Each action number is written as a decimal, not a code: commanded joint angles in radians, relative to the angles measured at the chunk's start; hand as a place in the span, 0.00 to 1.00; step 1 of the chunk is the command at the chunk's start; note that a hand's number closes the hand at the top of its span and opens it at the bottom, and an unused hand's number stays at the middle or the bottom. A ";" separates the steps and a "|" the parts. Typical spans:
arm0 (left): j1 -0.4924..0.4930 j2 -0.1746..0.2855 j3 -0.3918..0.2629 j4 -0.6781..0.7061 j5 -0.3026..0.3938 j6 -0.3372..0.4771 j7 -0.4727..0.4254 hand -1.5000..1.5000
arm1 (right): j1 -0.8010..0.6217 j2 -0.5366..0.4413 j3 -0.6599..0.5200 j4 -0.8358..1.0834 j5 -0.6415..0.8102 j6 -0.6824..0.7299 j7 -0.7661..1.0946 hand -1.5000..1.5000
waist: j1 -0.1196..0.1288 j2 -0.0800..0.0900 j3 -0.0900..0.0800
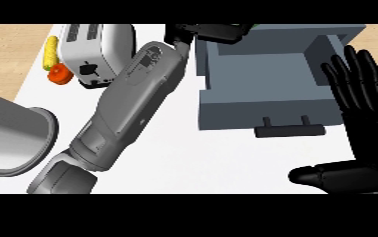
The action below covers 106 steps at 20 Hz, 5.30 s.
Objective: Pick up the cup, place it into the drawer and close the drawer
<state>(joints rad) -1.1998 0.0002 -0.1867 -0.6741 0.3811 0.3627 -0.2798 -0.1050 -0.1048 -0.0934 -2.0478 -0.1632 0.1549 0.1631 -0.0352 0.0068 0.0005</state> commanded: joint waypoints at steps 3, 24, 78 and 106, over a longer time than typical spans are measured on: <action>-0.050 0.000 -0.137 0.124 0.129 0.043 -0.049 1.00 | -0.064 -0.009 -0.012 0.088 -0.006 0.014 -0.031 0.00 | -0.027 0.007 0.001; -0.136 0.000 -0.407 0.273 0.233 0.115 -0.024 0.00 | -0.061 -0.007 0.001 0.069 -0.072 0.066 -0.051 0.00 | -0.078 0.021 0.002; 0.941 0.563 -0.003 -0.764 0.461 -0.243 -0.066 0.00 | -0.096 -0.167 0.314 0.582 0.874 -0.021 -0.402 0.00 | 0.046 -0.004 0.000; 1.123 0.518 0.153 -0.770 0.410 -0.510 -0.089 0.00 | -0.820 -0.174 0.061 1.757 0.964 -0.133 -0.693 0.00 | 0.100 0.016 0.002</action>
<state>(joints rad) -0.0855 0.5204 -0.0393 -1.4502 0.7982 -0.1206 -0.3584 -0.8262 -0.2450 0.0042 -0.4243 0.7918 0.0321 -0.5713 0.0432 -0.0017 -0.0045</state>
